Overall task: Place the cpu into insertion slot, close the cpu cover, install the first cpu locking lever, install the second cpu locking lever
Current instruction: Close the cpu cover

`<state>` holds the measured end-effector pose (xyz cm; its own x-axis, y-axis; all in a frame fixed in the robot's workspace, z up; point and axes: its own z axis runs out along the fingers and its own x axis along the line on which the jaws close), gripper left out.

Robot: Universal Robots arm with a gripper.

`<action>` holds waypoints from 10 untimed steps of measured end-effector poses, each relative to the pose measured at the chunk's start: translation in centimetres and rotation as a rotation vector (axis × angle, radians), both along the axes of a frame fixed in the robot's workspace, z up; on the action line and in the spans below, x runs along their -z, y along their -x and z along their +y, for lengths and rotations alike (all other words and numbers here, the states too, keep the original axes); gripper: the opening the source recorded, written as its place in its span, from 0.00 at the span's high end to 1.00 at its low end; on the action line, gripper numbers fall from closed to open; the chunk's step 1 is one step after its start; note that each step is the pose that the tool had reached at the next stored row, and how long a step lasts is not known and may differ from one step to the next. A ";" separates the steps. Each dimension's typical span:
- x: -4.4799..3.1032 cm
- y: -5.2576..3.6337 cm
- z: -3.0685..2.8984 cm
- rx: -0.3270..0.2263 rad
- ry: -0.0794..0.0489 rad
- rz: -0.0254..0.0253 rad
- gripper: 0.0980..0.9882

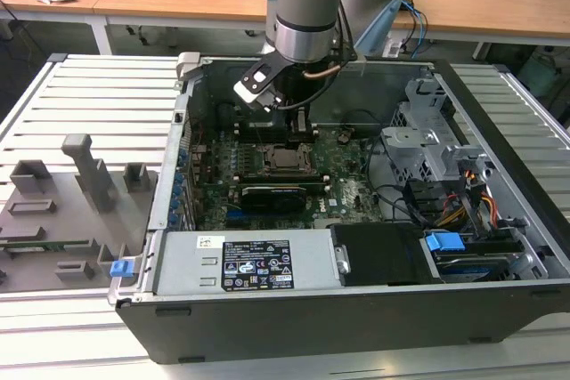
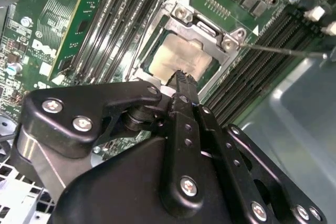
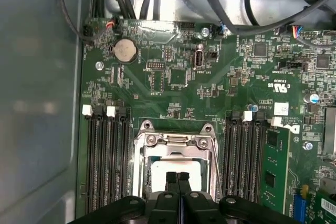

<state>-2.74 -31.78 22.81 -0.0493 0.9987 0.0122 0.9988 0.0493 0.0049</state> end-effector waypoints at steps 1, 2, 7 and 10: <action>0.11 0.13 -0.01 -0.002 0.000 0.0000 0.99; 0.20 0.28 -0.01 -0.003 0.000 -0.0008 0.99; 0.86 1.57 -0.01 -0.004 0.000 -0.0154 0.99; 1.02 1.91 -0.02 -0.004 0.000 -0.0154 0.99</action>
